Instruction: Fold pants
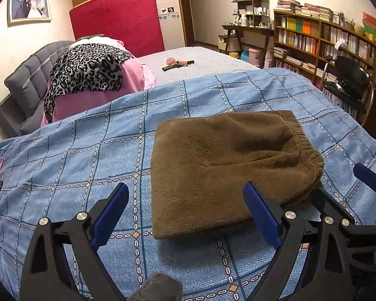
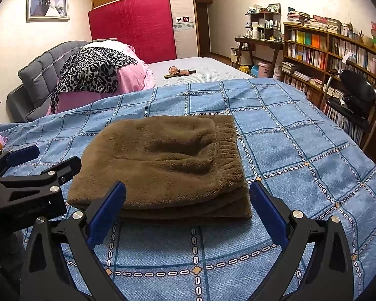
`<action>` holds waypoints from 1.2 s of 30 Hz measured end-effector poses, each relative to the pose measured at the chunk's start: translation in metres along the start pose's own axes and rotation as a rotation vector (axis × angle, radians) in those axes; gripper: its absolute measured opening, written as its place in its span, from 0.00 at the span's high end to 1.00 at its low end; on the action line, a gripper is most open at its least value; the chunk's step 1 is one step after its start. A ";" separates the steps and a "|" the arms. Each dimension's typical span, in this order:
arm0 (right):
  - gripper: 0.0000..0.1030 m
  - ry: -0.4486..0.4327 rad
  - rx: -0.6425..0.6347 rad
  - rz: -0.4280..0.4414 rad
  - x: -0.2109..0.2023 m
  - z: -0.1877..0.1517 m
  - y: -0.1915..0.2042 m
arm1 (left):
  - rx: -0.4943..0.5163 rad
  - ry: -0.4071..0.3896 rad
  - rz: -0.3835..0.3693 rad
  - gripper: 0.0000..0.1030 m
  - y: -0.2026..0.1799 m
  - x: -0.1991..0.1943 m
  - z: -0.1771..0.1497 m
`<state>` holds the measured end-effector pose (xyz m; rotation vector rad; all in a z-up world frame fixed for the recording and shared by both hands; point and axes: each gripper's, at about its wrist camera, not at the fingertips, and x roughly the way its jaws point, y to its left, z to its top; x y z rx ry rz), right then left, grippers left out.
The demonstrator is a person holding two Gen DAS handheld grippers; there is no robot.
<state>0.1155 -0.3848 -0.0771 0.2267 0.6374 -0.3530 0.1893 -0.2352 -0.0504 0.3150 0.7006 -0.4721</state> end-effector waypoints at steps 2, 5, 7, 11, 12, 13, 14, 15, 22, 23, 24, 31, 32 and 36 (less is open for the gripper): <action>0.03 0.001 0.002 0.002 0.000 0.000 0.000 | 0.000 0.002 0.003 0.11 0.001 -0.001 0.000; 0.03 0.000 0.001 0.001 0.000 0.000 0.000 | -0.005 0.002 0.005 0.11 0.002 -0.003 -0.002; 0.03 -0.002 0.000 0.000 0.001 -0.001 -0.001 | -0.008 0.006 0.005 0.11 0.003 -0.004 -0.002; 0.03 -0.005 0.002 -0.003 -0.003 -0.002 -0.001 | -0.013 0.007 0.006 0.11 0.005 -0.006 -0.003; 0.03 -0.006 0.003 -0.004 -0.003 -0.002 -0.001 | -0.014 0.007 0.005 0.11 0.005 -0.007 -0.003; 0.03 -0.006 0.005 -0.006 -0.005 -0.003 -0.001 | -0.014 0.006 0.005 0.11 0.005 -0.008 -0.003; 0.03 -0.006 0.007 -0.006 -0.005 -0.003 -0.002 | -0.014 0.005 0.005 0.11 0.005 -0.008 -0.003; 0.03 -0.006 0.008 -0.005 -0.006 -0.003 -0.001 | -0.014 0.005 0.005 0.11 0.005 -0.009 -0.003; 0.03 -0.007 0.007 -0.006 -0.008 -0.004 -0.002 | -0.018 0.020 0.002 0.11 0.005 -0.009 -0.003; 0.03 -0.006 0.009 -0.005 -0.008 -0.004 -0.002 | -0.018 0.020 0.002 0.11 0.004 -0.009 -0.004; 0.03 -0.007 0.009 -0.004 -0.008 -0.004 -0.002 | -0.018 0.019 0.003 0.11 0.004 -0.009 -0.004; 0.03 -0.008 0.008 -0.004 -0.009 -0.004 -0.002 | -0.017 0.017 0.001 0.11 0.004 -0.011 -0.004; 0.03 -0.008 0.008 -0.004 -0.009 -0.004 -0.002 | -0.017 0.017 0.001 0.11 0.004 -0.011 -0.004; 0.03 -0.011 0.008 -0.005 -0.013 -0.004 -0.001 | -0.018 0.018 0.002 0.11 0.004 -0.012 -0.004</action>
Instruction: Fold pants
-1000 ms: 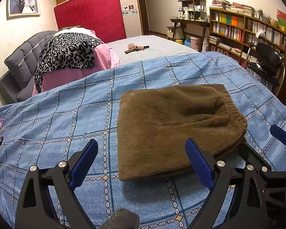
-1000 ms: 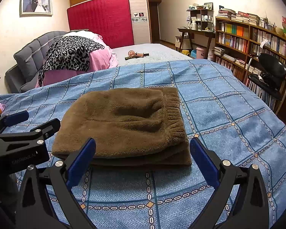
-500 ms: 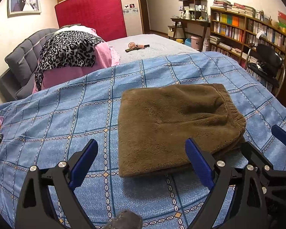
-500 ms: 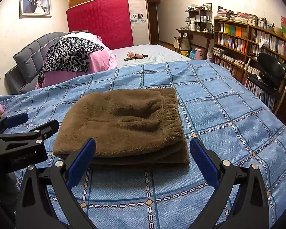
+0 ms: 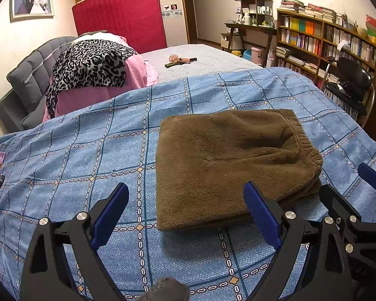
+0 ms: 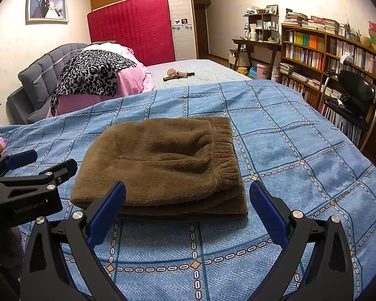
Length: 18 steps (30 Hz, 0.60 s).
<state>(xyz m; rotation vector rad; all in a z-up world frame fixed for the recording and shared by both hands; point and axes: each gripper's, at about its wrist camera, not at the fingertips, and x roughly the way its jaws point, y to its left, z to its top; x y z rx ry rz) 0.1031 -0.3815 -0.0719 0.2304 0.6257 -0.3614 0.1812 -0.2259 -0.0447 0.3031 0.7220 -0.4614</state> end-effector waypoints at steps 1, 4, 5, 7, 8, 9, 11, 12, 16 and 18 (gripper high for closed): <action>0.03 0.000 0.000 0.000 0.000 0.000 0.000 | 0.000 0.000 0.000 0.11 0.000 -0.001 0.000; 0.03 -0.003 -0.002 0.000 -0.004 0.001 0.001 | 0.000 -0.001 0.000 0.11 0.000 0.000 0.000; 0.03 -0.004 -0.002 0.000 -0.005 0.001 0.001 | 0.001 -0.001 0.000 0.11 0.000 0.000 0.000; 0.03 -0.004 -0.003 -0.001 -0.006 0.001 0.001 | -0.001 -0.002 0.000 0.11 0.001 -0.001 0.000; 0.03 -0.004 -0.003 -0.001 -0.006 0.002 0.002 | -0.001 -0.003 -0.001 0.11 0.001 -0.002 0.000; 0.03 -0.005 -0.002 -0.001 -0.007 0.003 0.002 | -0.002 -0.003 0.000 0.11 0.001 -0.002 0.000; 0.03 -0.005 -0.001 -0.002 -0.007 0.003 0.002 | -0.002 -0.003 -0.001 0.11 0.001 -0.002 0.000; 0.03 -0.005 -0.002 -0.001 -0.006 0.003 0.003 | -0.002 -0.002 0.000 0.11 0.001 -0.002 0.000; 0.03 -0.005 -0.002 -0.001 -0.007 0.003 0.003 | -0.003 -0.001 0.000 0.11 0.002 -0.003 0.000; 0.03 -0.005 -0.002 -0.001 -0.006 0.003 0.002 | -0.004 -0.001 0.000 0.11 0.003 -0.004 0.000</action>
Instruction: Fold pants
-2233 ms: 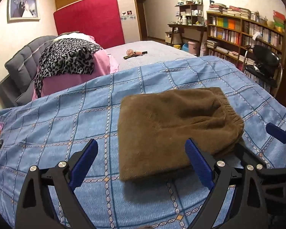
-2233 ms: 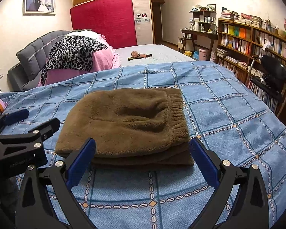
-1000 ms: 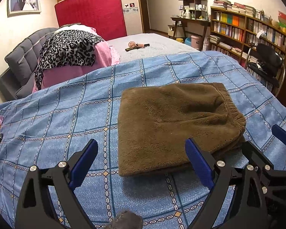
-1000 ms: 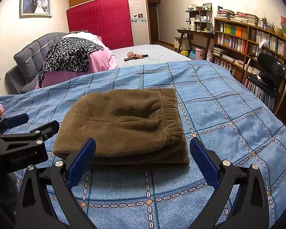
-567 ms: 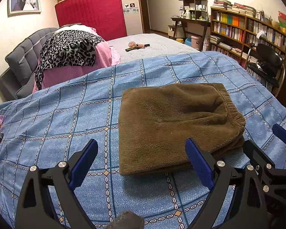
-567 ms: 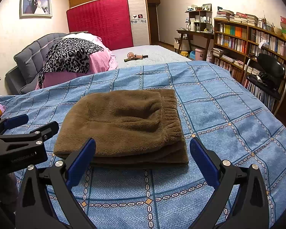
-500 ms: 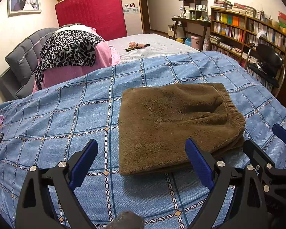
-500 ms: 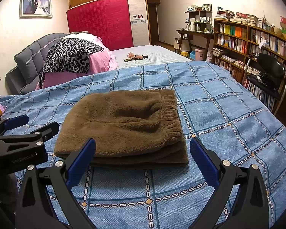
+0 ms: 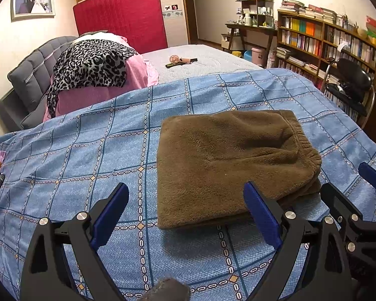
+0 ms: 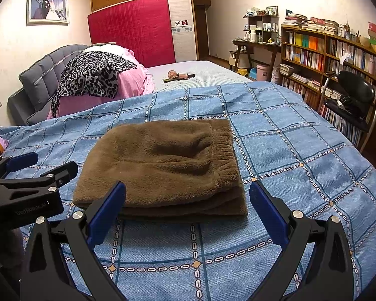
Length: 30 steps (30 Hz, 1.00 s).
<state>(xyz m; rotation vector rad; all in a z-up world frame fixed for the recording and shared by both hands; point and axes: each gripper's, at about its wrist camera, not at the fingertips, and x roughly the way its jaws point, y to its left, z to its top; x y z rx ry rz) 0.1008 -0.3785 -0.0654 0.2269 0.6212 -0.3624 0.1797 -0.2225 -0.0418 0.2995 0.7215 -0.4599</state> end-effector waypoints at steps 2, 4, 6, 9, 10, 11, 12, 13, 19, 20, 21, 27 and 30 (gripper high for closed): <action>0.03 0.000 0.001 0.000 0.000 0.000 0.000 | -0.001 0.001 0.000 0.11 0.000 0.000 0.000; 0.03 -0.001 0.001 -0.001 -0.001 0.001 0.001 | -0.003 0.000 0.001 0.11 0.001 -0.001 0.000; 0.03 -0.001 0.001 0.000 -0.001 0.001 0.001 | -0.005 0.001 0.002 0.11 0.002 -0.003 0.000; 0.03 -0.005 0.000 0.000 -0.005 0.002 0.003 | -0.006 0.000 0.004 0.11 0.002 -0.004 -0.001; 0.03 -0.006 0.000 0.000 -0.007 0.002 0.004 | -0.007 0.000 0.004 0.11 0.003 -0.005 -0.001; 0.03 -0.007 -0.001 0.000 -0.008 0.002 0.005 | -0.007 0.000 0.004 0.11 0.003 -0.005 -0.001; 0.03 -0.008 -0.002 0.000 -0.009 0.002 0.006 | -0.008 -0.001 0.004 0.11 0.003 -0.005 -0.002; 0.03 -0.009 -0.001 0.001 -0.010 0.002 0.006 | -0.007 -0.002 0.004 0.11 0.003 -0.006 -0.002; 0.03 -0.012 -0.001 0.000 -0.013 0.001 0.007 | -0.012 -0.003 0.007 0.11 0.004 -0.010 -0.004; 0.03 -0.012 -0.001 0.001 -0.013 0.001 0.007 | -0.013 -0.003 0.007 0.11 0.004 -0.010 -0.004; 0.03 -0.012 -0.001 0.001 -0.013 0.001 0.007 | -0.013 -0.004 0.007 0.11 0.004 -0.011 -0.004; 0.03 -0.012 -0.005 0.003 -0.015 0.001 0.010 | -0.012 -0.006 0.005 0.11 0.003 -0.012 -0.004; 0.03 -0.012 -0.008 0.003 -0.017 0.000 0.012 | -0.013 -0.004 0.002 0.11 0.002 -0.013 -0.004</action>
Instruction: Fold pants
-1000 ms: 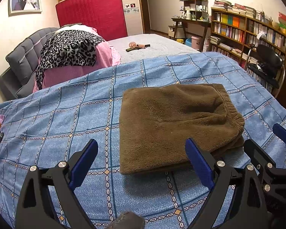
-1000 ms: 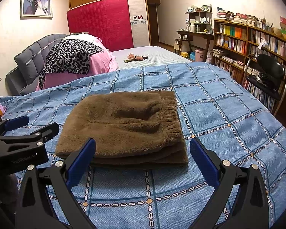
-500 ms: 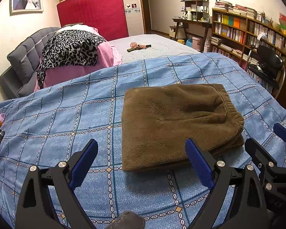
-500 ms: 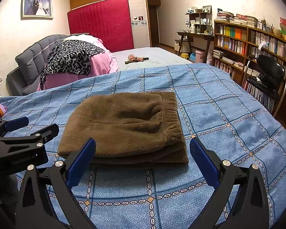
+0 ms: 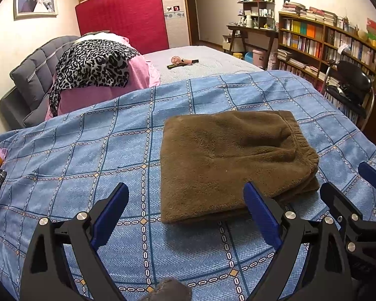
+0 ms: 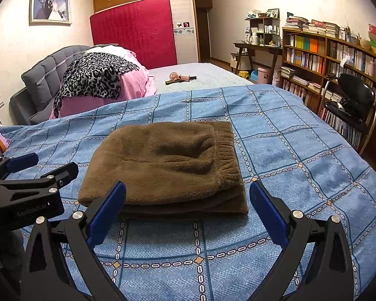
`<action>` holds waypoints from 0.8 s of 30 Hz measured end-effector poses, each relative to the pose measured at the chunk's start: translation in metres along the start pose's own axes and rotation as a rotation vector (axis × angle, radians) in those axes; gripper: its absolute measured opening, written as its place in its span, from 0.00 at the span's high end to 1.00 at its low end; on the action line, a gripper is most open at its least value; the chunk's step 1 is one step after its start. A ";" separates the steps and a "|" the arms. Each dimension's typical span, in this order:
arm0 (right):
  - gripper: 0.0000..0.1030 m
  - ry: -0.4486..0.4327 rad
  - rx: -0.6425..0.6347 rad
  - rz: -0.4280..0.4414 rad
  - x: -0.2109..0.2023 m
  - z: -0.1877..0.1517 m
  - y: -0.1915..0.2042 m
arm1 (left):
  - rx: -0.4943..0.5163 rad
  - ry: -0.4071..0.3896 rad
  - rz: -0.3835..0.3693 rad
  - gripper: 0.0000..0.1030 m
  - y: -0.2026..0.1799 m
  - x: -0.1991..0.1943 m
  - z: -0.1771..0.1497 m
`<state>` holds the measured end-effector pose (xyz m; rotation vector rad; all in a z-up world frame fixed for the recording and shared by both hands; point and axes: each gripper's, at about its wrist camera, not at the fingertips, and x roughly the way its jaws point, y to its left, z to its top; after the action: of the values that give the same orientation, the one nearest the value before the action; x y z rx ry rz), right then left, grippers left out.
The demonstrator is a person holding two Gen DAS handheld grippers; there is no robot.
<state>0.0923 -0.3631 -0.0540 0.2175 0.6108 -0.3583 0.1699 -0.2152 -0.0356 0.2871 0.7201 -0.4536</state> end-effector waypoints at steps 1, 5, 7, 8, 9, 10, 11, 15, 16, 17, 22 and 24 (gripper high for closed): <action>0.03 0.001 0.001 0.000 0.000 0.000 0.000 | -0.001 0.002 -0.001 0.11 0.000 0.000 0.000; 0.03 0.003 0.005 -0.001 0.001 -0.002 -0.001 | -0.001 0.013 -0.010 0.11 -0.002 0.002 0.000; 0.03 0.003 0.007 -0.002 0.002 -0.001 -0.001 | 0.001 0.011 -0.011 0.11 -0.003 0.002 0.000; 0.03 0.003 0.007 -0.003 0.002 -0.002 -0.001 | 0.004 0.003 -0.012 0.11 -0.004 0.001 0.000; 0.03 0.002 0.007 -0.003 0.002 -0.001 -0.001 | 0.007 -0.007 -0.011 0.11 -0.005 0.000 0.000; 0.03 0.002 0.008 -0.004 0.003 -0.002 -0.002 | 0.011 -0.014 -0.008 0.11 -0.006 0.000 0.000; 0.03 0.003 0.009 -0.005 0.004 -0.002 -0.002 | 0.016 -0.026 -0.003 0.11 -0.007 -0.002 -0.001; 0.03 -0.001 0.003 -0.020 0.005 -0.004 -0.003 | 0.036 -0.066 0.001 0.11 -0.010 -0.006 -0.002; 0.03 -0.002 0.002 -0.021 0.005 -0.005 -0.003 | 0.039 -0.068 0.000 0.11 -0.010 -0.006 -0.003; 0.03 -0.001 0.003 -0.020 0.005 -0.005 -0.003 | 0.048 -0.071 0.007 0.11 -0.012 -0.007 -0.003; 0.03 -0.005 0.006 -0.021 0.005 -0.005 -0.004 | 0.036 -0.043 0.005 0.11 -0.011 -0.002 -0.002; 0.03 -0.007 0.006 -0.020 0.004 -0.004 -0.003 | 0.019 -0.035 0.005 0.11 -0.009 -0.001 -0.001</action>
<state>0.0918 -0.3659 -0.0602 0.2162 0.6054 -0.3800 0.1640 -0.2221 -0.0366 0.2982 0.6811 -0.4594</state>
